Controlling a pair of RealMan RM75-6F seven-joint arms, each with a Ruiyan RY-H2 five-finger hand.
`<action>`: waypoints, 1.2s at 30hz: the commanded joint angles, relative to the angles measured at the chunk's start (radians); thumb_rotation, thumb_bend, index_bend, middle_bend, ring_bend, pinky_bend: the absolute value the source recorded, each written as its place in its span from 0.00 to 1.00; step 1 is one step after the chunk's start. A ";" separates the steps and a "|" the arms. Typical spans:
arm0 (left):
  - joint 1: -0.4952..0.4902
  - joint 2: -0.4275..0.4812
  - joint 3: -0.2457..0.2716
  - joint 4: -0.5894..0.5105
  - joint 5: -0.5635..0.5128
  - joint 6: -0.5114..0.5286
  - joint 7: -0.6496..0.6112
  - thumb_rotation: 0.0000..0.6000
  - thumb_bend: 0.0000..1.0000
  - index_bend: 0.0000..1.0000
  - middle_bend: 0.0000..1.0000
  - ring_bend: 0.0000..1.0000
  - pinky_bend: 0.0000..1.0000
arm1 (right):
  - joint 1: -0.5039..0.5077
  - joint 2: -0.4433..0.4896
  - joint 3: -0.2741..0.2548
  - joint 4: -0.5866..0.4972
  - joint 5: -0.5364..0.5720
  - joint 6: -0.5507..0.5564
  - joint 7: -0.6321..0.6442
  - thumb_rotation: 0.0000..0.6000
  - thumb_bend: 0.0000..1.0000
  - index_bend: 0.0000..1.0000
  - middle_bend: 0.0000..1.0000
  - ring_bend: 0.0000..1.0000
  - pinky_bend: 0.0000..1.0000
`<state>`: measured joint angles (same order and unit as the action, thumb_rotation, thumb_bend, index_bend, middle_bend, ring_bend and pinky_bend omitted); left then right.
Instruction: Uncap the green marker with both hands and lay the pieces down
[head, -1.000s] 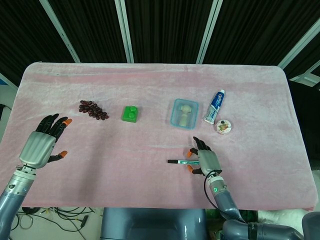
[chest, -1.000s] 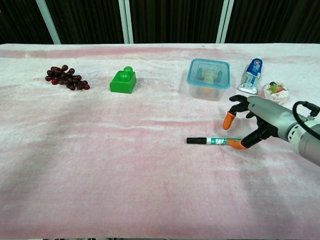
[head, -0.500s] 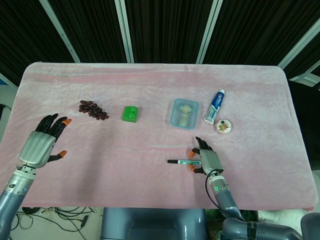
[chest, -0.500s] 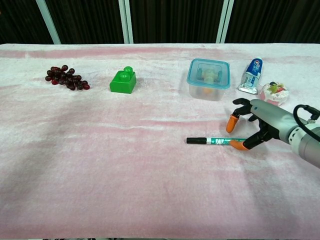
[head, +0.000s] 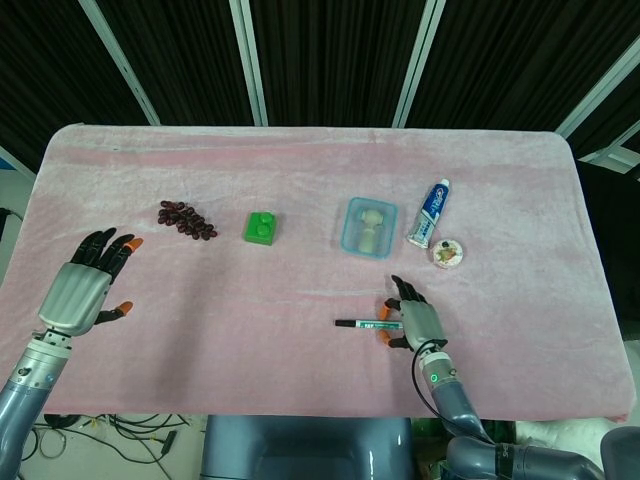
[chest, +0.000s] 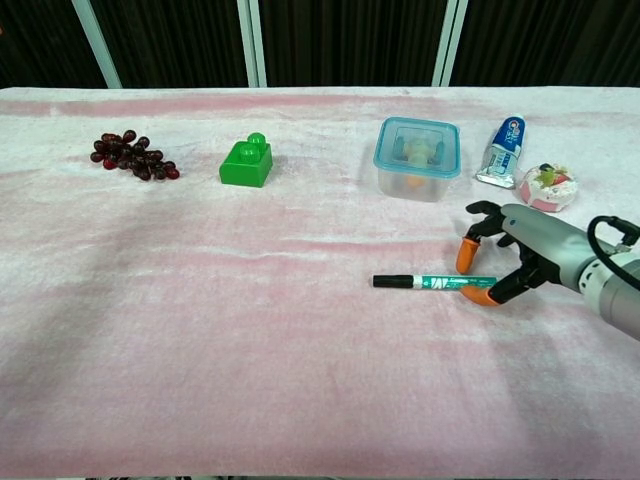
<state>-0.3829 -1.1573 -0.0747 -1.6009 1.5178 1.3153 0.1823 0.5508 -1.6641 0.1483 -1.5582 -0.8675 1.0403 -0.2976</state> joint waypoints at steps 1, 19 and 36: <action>0.000 0.001 -0.002 0.000 -0.001 0.001 -0.001 1.00 0.14 0.11 0.13 0.00 0.10 | -0.002 0.001 -0.001 0.004 -0.002 -0.001 0.001 1.00 0.24 0.54 0.00 0.02 0.15; 0.001 0.006 0.000 -0.001 0.001 -0.002 0.001 1.00 0.14 0.11 0.13 0.00 0.10 | -0.001 -0.008 -0.001 0.032 0.000 -0.035 0.014 1.00 0.27 0.56 0.00 0.02 0.15; 0.001 0.006 0.010 0.008 -0.002 -0.023 -0.011 1.00 0.14 0.12 0.13 0.00 0.10 | -0.007 0.012 0.007 0.015 -0.041 -0.079 0.086 1.00 0.31 0.69 0.00 0.02 0.15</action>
<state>-0.3809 -1.1501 -0.0669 -1.5944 1.5157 1.2953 0.1716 0.5453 -1.6594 0.1538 -1.5366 -0.9006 0.9709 -0.2246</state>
